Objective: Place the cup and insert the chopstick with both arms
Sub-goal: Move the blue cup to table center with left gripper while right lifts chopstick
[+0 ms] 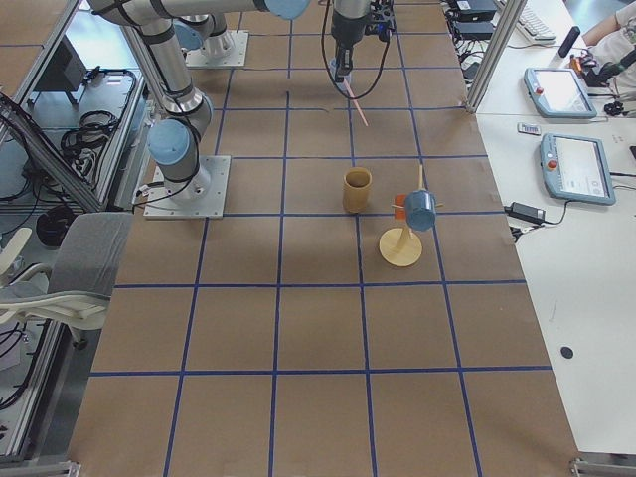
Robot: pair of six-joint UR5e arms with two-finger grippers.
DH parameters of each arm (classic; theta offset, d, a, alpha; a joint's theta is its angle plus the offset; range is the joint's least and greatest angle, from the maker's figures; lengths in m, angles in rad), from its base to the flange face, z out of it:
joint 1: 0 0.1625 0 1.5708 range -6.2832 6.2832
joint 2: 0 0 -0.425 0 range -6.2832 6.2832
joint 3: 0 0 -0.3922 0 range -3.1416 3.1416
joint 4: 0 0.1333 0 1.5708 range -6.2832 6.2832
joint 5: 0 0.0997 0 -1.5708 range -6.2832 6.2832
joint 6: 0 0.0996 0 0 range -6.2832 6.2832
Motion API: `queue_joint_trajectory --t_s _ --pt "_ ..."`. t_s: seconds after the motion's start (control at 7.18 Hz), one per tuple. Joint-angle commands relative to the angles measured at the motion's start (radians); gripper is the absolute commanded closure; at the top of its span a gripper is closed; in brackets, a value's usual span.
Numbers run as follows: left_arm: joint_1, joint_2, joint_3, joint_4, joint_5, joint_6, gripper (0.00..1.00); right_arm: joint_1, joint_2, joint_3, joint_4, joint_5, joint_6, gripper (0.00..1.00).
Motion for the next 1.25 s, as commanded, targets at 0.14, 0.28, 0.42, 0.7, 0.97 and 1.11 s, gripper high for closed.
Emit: queue_joint_trajectory --t_s 0.14,0.28,0.42,0.7,0.97,1.11 --pt "-0.095 -0.029 -0.001 -0.001 -0.019 -0.002 0.7 0.049 0.003 0.011 0.002 0.009 0.057 1.0" --pt "-0.095 -0.038 0.005 0.01 -0.022 -0.01 0.01 0.049 0.007 0.013 0.001 0.012 0.081 1.0" --pt "-0.087 -0.033 0.013 0.01 -0.014 0.004 0.0 0.049 0.006 0.016 0.005 0.015 0.085 1.0" --pt "0.025 0.023 0.017 0.007 -0.014 0.149 0.0 0.077 0.003 0.03 0.005 0.018 0.094 1.0" --pt "0.176 0.1 0.048 -0.073 -0.013 0.309 0.0 0.124 -0.002 0.05 0.005 0.044 0.169 1.0" --pt "0.257 0.147 0.089 -0.195 -0.013 0.369 0.0 0.167 -0.005 0.057 0.002 0.049 0.193 1.0"
